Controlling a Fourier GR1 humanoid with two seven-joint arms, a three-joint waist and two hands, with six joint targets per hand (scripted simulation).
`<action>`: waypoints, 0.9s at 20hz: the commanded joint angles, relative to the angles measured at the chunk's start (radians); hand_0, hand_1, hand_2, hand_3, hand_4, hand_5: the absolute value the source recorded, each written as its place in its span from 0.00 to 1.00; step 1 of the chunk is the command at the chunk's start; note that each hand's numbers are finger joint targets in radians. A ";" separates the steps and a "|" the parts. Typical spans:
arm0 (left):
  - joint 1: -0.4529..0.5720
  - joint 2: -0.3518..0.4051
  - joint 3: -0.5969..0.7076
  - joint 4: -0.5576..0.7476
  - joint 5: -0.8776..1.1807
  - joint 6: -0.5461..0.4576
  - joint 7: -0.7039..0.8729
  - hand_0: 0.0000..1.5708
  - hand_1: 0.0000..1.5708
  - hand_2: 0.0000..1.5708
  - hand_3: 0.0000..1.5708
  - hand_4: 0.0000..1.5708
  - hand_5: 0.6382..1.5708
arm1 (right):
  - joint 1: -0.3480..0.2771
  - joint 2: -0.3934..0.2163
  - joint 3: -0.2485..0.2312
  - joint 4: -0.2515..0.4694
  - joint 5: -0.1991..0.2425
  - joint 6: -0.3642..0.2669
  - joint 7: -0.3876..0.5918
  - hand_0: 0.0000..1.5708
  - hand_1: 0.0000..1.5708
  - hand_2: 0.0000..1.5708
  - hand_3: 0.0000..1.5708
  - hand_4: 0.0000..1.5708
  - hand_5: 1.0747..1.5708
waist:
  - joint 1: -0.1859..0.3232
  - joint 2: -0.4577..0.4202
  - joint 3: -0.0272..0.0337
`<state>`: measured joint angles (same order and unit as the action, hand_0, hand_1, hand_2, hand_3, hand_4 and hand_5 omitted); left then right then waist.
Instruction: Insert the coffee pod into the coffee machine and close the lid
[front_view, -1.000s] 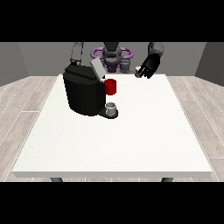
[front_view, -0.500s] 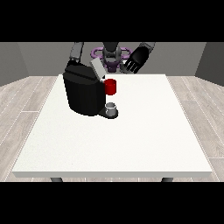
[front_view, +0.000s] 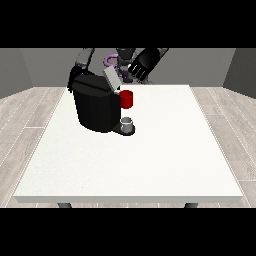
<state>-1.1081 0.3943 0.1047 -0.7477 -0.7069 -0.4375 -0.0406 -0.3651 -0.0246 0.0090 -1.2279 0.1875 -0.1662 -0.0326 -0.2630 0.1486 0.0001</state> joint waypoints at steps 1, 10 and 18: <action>-0.020 -0.013 -0.006 0.004 -0.015 0.015 0.021 0.78 0.78 0.81 0.80 0.31 1.00 | 0.000 -0.022 -0.024 0.000 -0.007 0.003 -0.010 0.00 0.00 0.00 0.00 0.00 1.00 | 0.000 0.022 0.0002; -0.107 0.067 0.022 0.061 -0.019 -0.013 -0.021 0.76 0.76 0.82 0.79 0.31 1.00 | -0.069 -0.024 -0.037 -0.062 -0.010 -0.013 0.037 0.00 0.00 0.00 0.00 0.00 1.00 | -0.041 0.116 0.0002; -0.116 0.057 0.027 0.094 -0.019 -0.012 -0.042 0.80 0.80 0.82 0.78 0.28 1.00 | -0.105 -0.054 -0.053 -0.072 -0.009 -0.006 0.095 0.00 0.00 0.00 0.00 0.00 1.00 | -0.037 0.131 0.0000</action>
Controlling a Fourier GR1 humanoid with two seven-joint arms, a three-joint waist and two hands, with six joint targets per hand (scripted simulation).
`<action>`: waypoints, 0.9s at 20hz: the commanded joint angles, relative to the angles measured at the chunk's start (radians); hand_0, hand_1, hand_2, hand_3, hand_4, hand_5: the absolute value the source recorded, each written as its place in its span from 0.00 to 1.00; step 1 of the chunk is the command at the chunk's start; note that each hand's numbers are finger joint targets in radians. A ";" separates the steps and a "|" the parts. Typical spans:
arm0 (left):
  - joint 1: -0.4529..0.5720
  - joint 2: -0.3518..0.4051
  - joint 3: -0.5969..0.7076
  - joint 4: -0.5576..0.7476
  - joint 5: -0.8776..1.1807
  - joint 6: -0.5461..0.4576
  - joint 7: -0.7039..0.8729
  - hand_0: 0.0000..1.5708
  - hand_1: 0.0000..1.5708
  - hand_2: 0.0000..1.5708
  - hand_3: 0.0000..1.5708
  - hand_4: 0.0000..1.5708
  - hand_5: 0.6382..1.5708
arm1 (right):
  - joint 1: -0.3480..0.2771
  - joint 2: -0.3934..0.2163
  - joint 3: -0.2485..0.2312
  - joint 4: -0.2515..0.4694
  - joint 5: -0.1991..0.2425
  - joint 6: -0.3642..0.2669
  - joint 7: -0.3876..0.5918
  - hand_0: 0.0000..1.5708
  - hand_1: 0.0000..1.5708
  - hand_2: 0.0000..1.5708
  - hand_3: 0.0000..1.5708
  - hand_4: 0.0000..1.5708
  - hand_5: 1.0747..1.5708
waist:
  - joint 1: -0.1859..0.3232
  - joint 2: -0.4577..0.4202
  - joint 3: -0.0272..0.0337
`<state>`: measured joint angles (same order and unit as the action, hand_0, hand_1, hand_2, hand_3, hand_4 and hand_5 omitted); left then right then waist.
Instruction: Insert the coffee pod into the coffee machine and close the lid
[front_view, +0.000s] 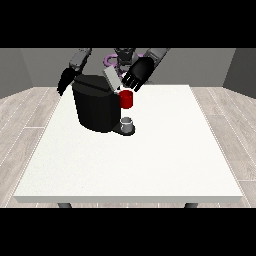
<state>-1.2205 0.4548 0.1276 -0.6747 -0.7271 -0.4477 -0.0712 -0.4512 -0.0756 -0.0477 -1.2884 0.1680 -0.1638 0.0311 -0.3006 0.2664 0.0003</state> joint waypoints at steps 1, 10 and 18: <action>-0.014 -0.013 0.003 0.019 -0.007 0.022 0.004 0.79 0.79 0.82 0.78 0.27 1.00 | -0.022 -0.013 0.001 -0.007 0.008 0.005 0.040 0.00 0.00 0.00 0.00 0.00 1.00 | -0.012 0.023 -0.0002; -0.032 -0.047 -0.002 0.026 -0.014 0.035 0.021 0.74 0.74 0.79 0.76 0.27 1.00 | 0.000 0.008 -0.007 0.019 -0.008 -0.004 -0.041 0.00 0.00 0.00 0.00 0.02 1.00 | -0.014 0.026 0.0001; -0.065 -0.013 0.006 0.026 -0.021 0.047 -0.016 0.77 0.77 0.79 0.76 0.23 1.00 | -0.042 -0.006 -0.033 0.027 -0.010 -0.020 -0.031 0.00 0.00 0.00 0.00 0.00 1.00 | 0.004 0.060 0.0001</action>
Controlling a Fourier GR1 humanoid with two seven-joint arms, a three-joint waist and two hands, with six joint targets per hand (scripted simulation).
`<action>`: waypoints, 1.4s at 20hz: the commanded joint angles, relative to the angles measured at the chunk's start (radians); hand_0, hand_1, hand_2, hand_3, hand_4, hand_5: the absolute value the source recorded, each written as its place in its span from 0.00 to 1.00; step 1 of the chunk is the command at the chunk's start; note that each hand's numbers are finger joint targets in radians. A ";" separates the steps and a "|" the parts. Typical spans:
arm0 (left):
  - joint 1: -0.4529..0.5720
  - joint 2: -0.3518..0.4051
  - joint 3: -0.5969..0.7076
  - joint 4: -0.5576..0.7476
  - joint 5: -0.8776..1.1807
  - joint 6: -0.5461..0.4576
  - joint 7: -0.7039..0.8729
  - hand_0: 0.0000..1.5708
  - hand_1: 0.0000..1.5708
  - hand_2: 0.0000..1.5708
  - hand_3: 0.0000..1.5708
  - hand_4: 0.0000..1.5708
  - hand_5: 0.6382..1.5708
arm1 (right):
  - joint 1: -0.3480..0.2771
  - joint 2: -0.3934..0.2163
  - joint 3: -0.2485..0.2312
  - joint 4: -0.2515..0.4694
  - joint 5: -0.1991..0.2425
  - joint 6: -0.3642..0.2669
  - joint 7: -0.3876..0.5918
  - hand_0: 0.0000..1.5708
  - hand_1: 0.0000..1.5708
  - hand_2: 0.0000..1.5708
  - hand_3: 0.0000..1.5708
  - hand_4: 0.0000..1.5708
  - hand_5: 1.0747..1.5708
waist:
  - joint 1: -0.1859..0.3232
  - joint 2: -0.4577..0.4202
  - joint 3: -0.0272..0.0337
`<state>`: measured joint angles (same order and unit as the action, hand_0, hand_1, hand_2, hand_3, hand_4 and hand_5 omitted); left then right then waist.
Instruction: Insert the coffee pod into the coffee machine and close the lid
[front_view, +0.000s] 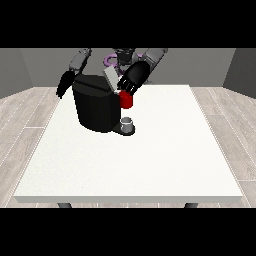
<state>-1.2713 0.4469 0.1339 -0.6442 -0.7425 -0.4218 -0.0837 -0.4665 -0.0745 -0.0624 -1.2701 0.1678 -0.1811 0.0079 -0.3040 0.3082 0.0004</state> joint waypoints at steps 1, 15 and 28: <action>-0.017 0.033 0.005 0.004 -0.005 0.001 -0.035 0.77 0.77 0.79 0.77 0.23 1.00 | 0.011 0.005 0.002 -0.005 0.000 -0.004 -0.041 0.00 0.00 0.00 0.00 0.07 1.00 | -0.008 0.025 0.0000; 0.007 0.083 -0.061 0.000 -0.117 0.125 -0.114 0.75 0.75 0.76 0.68 0.00 1.00 | 0.004 -0.019 0.008 -0.031 0.003 0.015 -0.032 0.00 0.00 0.00 0.00 0.09 1.00 | -0.036 0.062 -0.0004; -0.026 0.056 -0.011 0.015 -0.092 0.179 -0.146 0.79 0.79 0.77 0.61 0.00 1.00 | -0.021 0.023 0.021 -0.029 0.019 -0.030 -0.009 0.00 0.00 0.00 0.00 0.00 1.00 | -0.024 0.093 -0.0001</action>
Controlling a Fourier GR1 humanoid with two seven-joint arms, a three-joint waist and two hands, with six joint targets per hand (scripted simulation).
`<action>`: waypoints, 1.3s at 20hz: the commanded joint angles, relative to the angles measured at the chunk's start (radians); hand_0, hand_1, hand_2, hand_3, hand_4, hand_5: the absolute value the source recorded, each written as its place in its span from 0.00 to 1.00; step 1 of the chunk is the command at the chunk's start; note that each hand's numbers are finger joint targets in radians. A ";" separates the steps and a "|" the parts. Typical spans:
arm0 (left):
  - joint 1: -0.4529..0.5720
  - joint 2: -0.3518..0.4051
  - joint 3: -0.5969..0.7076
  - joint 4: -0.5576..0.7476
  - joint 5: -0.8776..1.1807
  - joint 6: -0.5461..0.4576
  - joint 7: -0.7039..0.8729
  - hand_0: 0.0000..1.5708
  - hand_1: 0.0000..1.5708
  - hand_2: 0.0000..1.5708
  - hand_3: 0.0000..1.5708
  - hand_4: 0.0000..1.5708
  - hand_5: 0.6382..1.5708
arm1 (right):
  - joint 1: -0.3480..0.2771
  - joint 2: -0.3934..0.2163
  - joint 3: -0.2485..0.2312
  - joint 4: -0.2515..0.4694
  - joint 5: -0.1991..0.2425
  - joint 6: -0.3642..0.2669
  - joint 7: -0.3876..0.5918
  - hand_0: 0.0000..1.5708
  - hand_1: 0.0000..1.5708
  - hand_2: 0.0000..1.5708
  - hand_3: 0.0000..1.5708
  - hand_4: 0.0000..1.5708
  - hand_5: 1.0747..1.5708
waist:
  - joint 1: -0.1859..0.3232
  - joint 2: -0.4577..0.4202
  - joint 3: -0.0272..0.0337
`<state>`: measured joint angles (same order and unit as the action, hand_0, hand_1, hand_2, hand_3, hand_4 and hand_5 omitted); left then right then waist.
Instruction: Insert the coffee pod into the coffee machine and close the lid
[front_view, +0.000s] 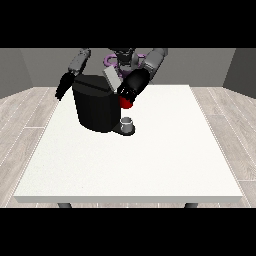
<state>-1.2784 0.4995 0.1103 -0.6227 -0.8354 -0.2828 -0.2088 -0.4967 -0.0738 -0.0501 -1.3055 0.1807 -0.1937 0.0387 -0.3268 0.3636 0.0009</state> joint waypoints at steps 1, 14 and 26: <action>-0.011 -0.046 -0.002 -0.006 -0.006 0.038 0.021 0.78 0.78 0.76 0.60 0.00 1.00 | -0.009 0.002 -0.009 0.021 -0.002 -0.008 -0.001 0.00 0.00 0.00 0.00 0.03 1.00 | 0.002 -0.006 -0.0005; -0.019 0.063 -0.006 0.007 -0.055 0.079 -0.105 0.59 0.59 0.62 0.44 0.00 1.00 | -0.007 0.000 0.011 -0.006 0.027 -0.020 -0.007 0.00 0.00 0.00 0.00 0.14 1.00 | -0.012 0.053 -0.0008; 0.011 0.070 -0.008 0.027 -0.088 0.116 -0.116 0.00 0.00 0.33 0.29 0.00 1.00 | 0.040 -0.004 0.030 -0.001 0.041 -0.007 -0.032 0.00 0.00 0.00 0.00 0.10 1.00 | -0.015 0.028 -0.0009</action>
<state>-1.2897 0.5480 0.0921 -0.6228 -0.9182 -0.1876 -0.2967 -0.4993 -0.0838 -0.0484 -1.2829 0.2075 -0.2090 0.0209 -0.3250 0.3928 0.0017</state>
